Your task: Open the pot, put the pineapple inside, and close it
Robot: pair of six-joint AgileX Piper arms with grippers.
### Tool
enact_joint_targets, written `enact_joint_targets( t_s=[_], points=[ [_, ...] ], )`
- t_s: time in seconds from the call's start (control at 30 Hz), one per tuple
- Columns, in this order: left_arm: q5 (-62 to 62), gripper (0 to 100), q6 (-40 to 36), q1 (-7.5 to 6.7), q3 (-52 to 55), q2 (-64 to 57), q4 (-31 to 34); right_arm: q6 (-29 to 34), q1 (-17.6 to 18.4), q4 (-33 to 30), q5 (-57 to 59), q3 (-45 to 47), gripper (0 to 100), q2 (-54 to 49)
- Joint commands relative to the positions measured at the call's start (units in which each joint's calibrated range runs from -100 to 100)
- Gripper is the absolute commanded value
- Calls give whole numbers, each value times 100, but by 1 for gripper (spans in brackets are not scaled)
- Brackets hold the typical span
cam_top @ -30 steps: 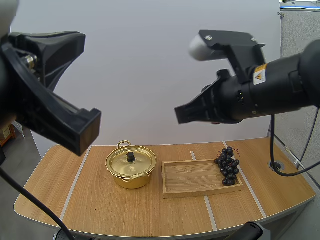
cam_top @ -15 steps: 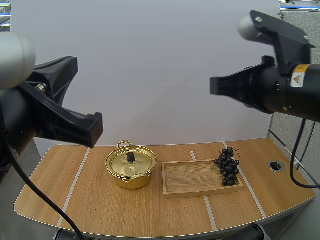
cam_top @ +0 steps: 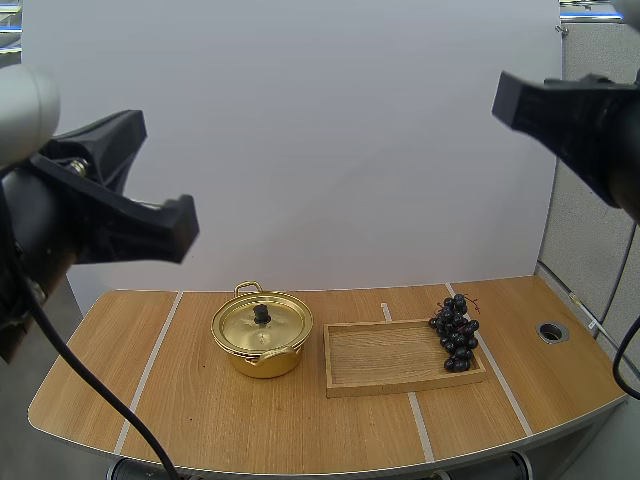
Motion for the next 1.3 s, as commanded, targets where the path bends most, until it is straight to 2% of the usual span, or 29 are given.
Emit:
enact_joint_targets(
  t_s=[0.0, 0.23, 0.33, 0.47, 0.57, 0.7, 0.93, 1.27],
  points=[
    [-621, 0, -664, -18, 61, -27, 773, 25, -153, 258, -1348, 743, 0, -94],
    [-1436, 0, -722, -11, 1062, -27, 846, 15, -153, 248, -3096, 2337, 0, -94],
    [-1631, 0, -698, 58, 1604, -27, 846, -68, -153, 248, -3633, 2991, 0, -94],
    [-1756, 0, -707, 198, 2234, -27, 846, -107, -153, 248, -3919, 3653, 0, -94],
    [-2191, 0, -707, 250, 2640, -27, 846, -107, -153, 248, -3932, 4044, 0, -94],
    [-3068, 0, -701, 250, 3422, -27, 846, -125, -153, 248, -4261, 4637, 0, -94],
    [-3629, 0, -556, 250, 4539, -27, 846, -125, -153, 248, -5048, 5732, 0, -94],
    [-3612, 0, -617, 250, 5108, -27, 846, -125, -153, 120, -5079, 6513, 0, -94]
  ],
)
